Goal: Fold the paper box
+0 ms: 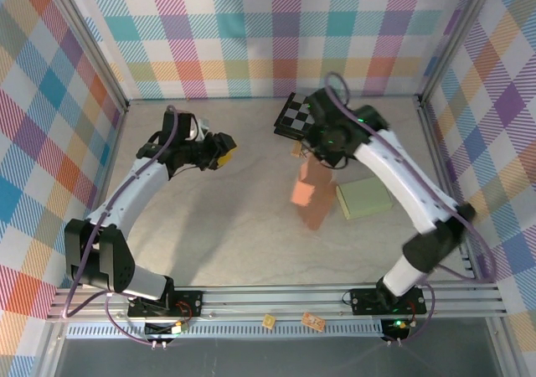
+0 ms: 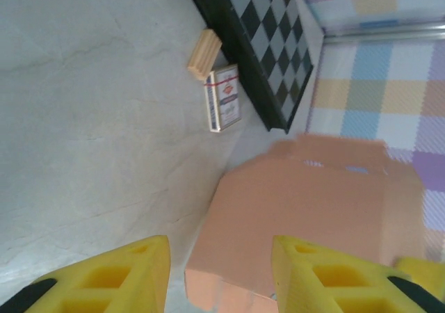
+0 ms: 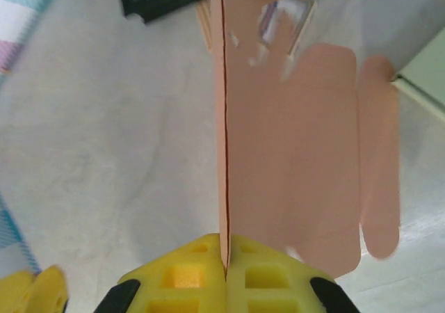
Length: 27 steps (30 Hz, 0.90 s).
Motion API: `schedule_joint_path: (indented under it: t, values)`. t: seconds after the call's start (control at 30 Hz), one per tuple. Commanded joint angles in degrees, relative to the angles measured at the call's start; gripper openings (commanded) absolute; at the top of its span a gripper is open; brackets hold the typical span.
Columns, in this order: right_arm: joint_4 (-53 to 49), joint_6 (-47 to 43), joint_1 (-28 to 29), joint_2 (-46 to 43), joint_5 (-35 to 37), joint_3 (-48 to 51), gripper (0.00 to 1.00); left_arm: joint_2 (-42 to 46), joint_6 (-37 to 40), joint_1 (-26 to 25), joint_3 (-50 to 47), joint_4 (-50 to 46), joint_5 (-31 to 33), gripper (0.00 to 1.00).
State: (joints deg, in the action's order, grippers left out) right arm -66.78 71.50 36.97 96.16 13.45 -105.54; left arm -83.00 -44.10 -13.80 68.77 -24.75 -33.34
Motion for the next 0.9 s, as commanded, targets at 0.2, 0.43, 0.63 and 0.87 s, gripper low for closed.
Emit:
schedule_joint_path:
  t: [0.2, 0.43, 0.63, 0.87]
  values:
    - [11.3, 15.3, 2.8, 13.5, -0.7, -1.7, 0.00, 3.5, 16.0, -5.1, -2.3, -6.6, 5.3, 0.45]
    - [13.4, 16.7, 2.7, 18.0, -1.4, -2.3, 0.00, 6.5, 21.8, -13.5, -6.2, 2.1, 10.6, 0.51]
    - [14.3, 17.2, 2.4, 19.4, -2.0, -2.6, 0.00, 5.6, 27.6, -21.6, -5.4, -0.9, 22.5, 0.55]
    - [13.4, 17.7, 1.6, 19.9, -2.7, -3.6, 0.00, 3.8, 28.7, -29.4, -5.6, -4.9, 40.3, 0.57]
